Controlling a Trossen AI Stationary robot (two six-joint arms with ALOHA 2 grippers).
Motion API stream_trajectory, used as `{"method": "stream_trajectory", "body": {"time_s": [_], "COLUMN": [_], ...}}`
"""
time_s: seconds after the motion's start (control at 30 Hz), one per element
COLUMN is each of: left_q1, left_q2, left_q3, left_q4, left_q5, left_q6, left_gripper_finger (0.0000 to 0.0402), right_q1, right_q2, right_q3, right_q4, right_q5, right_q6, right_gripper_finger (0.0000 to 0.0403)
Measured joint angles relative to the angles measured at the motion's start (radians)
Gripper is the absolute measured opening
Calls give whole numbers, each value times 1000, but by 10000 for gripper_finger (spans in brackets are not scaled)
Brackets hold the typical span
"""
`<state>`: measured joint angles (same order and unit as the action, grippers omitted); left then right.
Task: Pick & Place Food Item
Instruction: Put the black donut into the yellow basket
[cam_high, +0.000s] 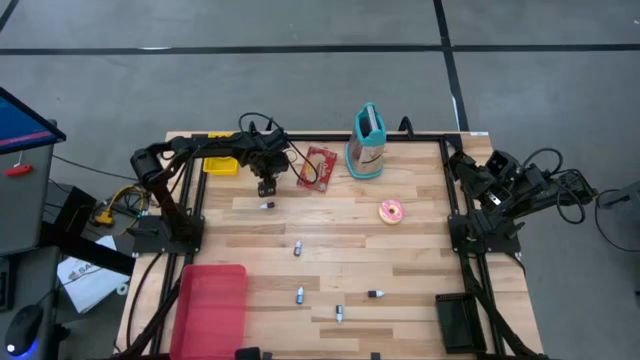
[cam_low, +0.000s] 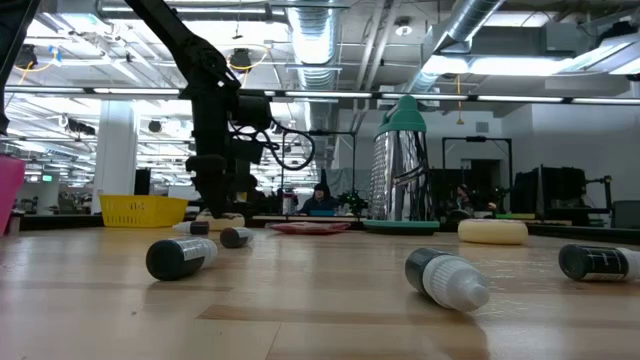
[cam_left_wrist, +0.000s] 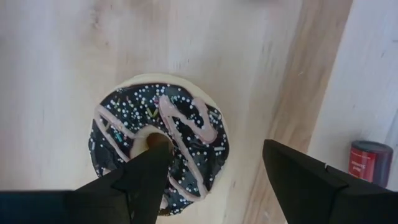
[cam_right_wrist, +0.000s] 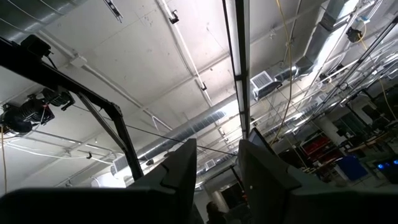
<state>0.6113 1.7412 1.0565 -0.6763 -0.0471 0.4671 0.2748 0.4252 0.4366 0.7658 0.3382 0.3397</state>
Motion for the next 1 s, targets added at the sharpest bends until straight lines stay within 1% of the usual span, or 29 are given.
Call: {"method": "stream_trajectory", "body": {"time_s": [0.27, 0.33, 0.6, 0.8, 0.93, 1.0], "left_q1": [-4, -8, -63, -59, -56, -56], "left_q2": [0, 0, 1, 46, 64, 49], "left_q3": [2, 2, 2, 2, 5, 8], "left_q4": [16, 14, 58, 103, 98, 88], "left_q5": [4, 27, 43, 54, -11, -20], "left_q6": [0, -2, -25, -58, -54, -56], "left_gripper_finger": [253, 253, 253, 253, 253, 253], "right_q1": [0, 0, 0, 0, 0, 0], "right_q2": [0, 0, 0, 0, 0, 0], "right_q3": [0, 0, 0, 0, 0, 0], "right_q4": [0, 1, 0, -2, -1, 0], "right_q5": [0, 0, 2, 3, 3, 3], "right_q6": [0, 0, 0, 0, 1, 1], "right_gripper_finger": [113, 113, 113, 113, 113, 113]}}
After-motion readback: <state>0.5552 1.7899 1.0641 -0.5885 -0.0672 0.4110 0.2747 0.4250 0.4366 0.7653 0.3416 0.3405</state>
